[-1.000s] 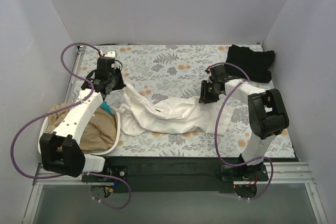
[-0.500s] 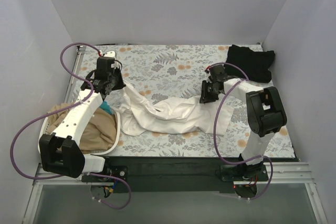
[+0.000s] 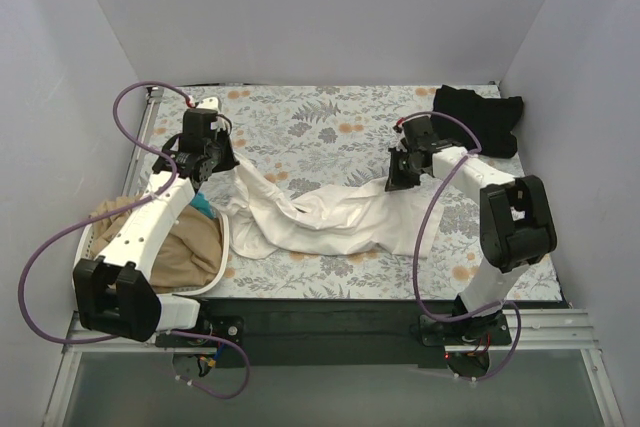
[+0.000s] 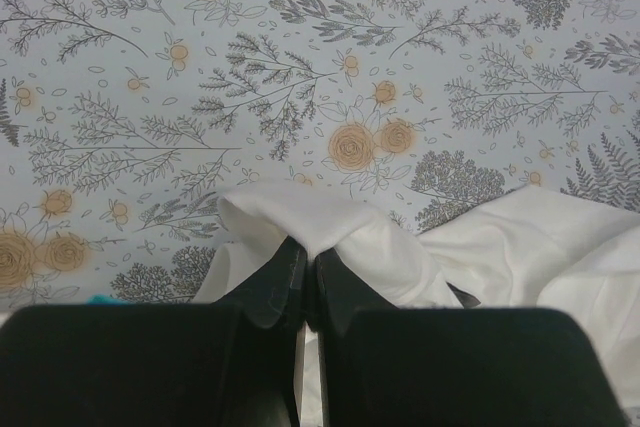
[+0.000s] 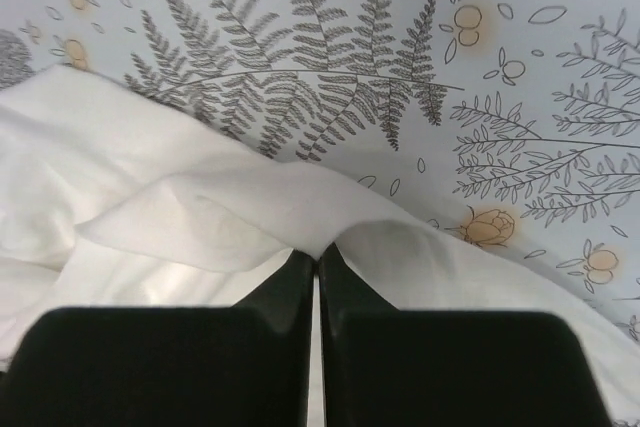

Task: Fold and stack the t-shirts
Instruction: Flatten the tshirt out

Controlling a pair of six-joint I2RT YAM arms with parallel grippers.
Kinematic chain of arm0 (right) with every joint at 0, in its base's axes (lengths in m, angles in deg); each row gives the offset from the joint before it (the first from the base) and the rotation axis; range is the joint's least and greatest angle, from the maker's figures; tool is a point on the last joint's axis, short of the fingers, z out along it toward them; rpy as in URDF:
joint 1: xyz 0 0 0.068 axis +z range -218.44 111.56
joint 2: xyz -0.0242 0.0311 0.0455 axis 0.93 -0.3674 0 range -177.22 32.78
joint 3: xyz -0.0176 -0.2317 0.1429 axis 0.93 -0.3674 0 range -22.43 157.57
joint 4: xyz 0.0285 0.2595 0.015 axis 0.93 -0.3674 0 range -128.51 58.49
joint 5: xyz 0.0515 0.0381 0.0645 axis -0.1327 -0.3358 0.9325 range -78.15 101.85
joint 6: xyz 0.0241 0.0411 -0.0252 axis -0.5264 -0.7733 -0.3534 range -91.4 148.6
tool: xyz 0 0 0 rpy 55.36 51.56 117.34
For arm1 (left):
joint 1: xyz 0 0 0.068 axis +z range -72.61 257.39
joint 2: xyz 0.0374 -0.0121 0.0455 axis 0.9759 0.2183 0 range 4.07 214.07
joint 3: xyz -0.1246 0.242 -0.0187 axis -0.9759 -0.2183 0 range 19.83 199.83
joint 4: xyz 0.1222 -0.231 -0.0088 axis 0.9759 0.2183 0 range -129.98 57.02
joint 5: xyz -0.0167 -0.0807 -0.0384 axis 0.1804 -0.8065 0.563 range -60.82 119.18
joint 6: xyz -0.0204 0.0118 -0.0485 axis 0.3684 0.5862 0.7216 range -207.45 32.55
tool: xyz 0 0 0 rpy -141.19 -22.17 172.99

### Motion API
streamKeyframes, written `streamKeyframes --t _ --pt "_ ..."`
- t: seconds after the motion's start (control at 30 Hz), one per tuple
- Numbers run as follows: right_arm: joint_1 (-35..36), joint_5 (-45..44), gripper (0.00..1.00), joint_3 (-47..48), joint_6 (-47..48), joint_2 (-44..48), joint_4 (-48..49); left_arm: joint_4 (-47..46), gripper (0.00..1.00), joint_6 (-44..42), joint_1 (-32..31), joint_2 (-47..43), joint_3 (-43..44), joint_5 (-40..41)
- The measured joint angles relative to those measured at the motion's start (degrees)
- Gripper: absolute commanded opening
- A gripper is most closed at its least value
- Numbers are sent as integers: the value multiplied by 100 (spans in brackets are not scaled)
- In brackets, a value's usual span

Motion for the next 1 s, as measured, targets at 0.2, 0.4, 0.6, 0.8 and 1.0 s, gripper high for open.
streamKeyframes --t 0.2,0.4,0.6,0.8,1.0 --pt "-13 -46 2 592 72 678 -487 55 0 7 0 -114 2 22" --pt "-251 -24 7 850 208 1355 -898 74 0 13 0 -302 2 74" --pt "-710 114 8 455 354 1718 -1071 79 0 50 0 -380 2 66" --pt "-824 221 7 -431 490 1469 -1137 28 0 157 0 -588 -85 -125" --pt "-815 247 17 -1117 503 1239 -1147 22 0 267 0 -802 -483 -286"
